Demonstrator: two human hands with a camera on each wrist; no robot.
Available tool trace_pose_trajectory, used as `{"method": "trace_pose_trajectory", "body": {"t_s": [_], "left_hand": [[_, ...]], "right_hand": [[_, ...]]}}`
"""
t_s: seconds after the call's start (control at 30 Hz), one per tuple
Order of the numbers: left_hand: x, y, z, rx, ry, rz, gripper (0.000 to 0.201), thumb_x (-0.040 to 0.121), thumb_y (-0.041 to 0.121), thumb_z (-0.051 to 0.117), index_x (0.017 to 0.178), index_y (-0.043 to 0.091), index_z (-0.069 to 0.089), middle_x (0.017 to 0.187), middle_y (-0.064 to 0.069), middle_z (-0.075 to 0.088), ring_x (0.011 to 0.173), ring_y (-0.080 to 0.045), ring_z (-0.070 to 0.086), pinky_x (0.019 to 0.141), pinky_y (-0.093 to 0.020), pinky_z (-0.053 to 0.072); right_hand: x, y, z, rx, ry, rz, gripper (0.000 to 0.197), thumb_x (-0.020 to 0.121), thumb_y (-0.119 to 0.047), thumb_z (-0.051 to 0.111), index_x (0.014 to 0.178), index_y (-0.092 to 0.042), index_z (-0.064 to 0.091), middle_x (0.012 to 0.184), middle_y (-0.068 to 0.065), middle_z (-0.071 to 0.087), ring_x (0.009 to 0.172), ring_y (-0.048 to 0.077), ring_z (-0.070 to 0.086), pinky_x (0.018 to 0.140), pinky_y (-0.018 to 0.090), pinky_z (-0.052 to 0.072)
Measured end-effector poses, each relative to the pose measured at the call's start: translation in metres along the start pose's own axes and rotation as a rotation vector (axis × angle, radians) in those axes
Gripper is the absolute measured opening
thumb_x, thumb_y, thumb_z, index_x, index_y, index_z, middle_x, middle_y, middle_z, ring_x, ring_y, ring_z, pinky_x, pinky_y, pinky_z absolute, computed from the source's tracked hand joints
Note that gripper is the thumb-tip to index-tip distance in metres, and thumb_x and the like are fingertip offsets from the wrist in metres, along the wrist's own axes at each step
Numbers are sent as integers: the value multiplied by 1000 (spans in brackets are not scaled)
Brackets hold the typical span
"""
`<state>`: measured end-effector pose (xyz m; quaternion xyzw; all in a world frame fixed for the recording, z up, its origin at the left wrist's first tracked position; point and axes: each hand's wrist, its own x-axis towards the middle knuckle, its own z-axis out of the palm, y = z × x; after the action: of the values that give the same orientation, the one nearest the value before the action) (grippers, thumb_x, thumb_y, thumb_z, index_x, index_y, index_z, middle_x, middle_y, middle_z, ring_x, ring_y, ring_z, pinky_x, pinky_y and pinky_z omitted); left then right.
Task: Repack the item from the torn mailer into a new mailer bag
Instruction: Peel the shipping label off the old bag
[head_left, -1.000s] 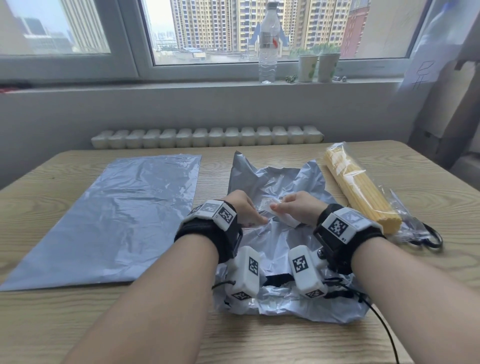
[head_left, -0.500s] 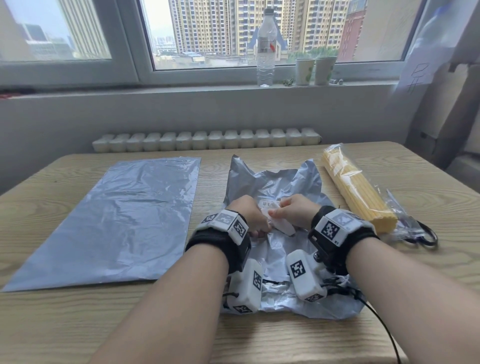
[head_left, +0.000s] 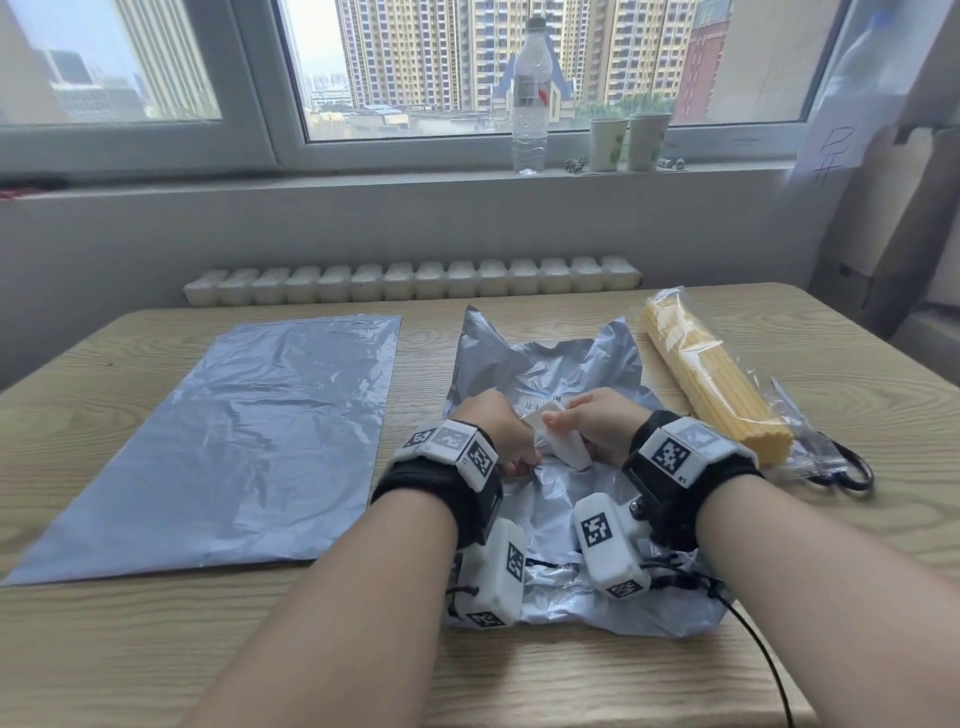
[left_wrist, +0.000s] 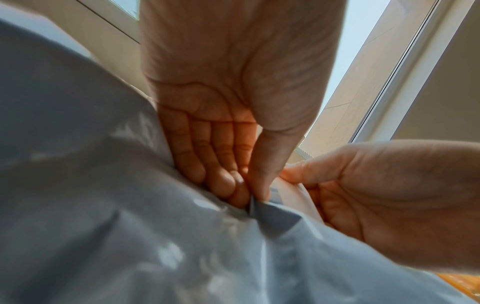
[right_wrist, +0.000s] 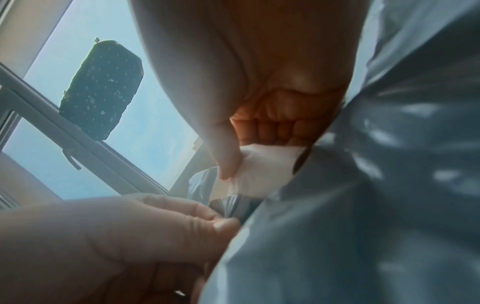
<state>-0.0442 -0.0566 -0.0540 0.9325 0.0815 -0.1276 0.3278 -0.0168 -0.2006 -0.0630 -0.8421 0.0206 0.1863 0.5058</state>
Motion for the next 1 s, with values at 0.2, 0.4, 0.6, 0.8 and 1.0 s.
{"method": "trace_pose_trajectory", "body": {"t_s": [0.2, 0.4, 0.6, 0.8, 1.0], "left_hand": [[-3, -1, -4, -4, -66, 23, 15, 74, 23, 81, 78, 9, 76, 68, -3, 73, 60, -14, 66, 68, -27, 58], [2, -9, -13, 0, 168, 39, 34, 70, 40, 77, 76, 8, 69, 69, -3, 68, 67, -19, 68, 62, -29, 55], [1, 3, 2, 229, -44, 29, 53, 64, 63, 77, 66, 16, 54, 58, 4, 50, 52, -11, 47, 45, -23, 32], [5, 4, 6, 316, -56, 28, 47, 65, 58, 79, 68, 18, 53, 68, 5, 55, 72, -16, 57, 62, -25, 42], [4, 5, 6, 335, -52, 17, 50, 64, 60, 78, 71, 20, 49, 74, 4, 56, 76, -16, 57, 67, -26, 44]], "right_hand": [[-10, -3, -8, 131, -80, 3, 37, 80, -26, 75, 101, 4, 67, 107, 28, 65, 89, 33, 63, 80, 43, 52], [-6, -8, -9, -117, -117, -43, 54, 71, -52, 76, 94, -4, 71, 72, 10, 59, 60, 21, 54, 53, 29, 43], [-7, -11, -16, -256, -185, 0, 23, 70, -26, 78, 77, -8, 65, 76, 18, 55, 57, 23, 51, 58, 35, 45], [-6, -4, -28, -289, -80, -5, 20, 78, -26, 78, 76, -7, 71, 71, 11, 66, 46, 14, 55, 45, 22, 45], [-3, 1, -28, -96, -14, -37, 22, 79, -23, 77, 90, -5, 72, 82, 18, 72, 38, 11, 57, 37, 20, 44]]}}
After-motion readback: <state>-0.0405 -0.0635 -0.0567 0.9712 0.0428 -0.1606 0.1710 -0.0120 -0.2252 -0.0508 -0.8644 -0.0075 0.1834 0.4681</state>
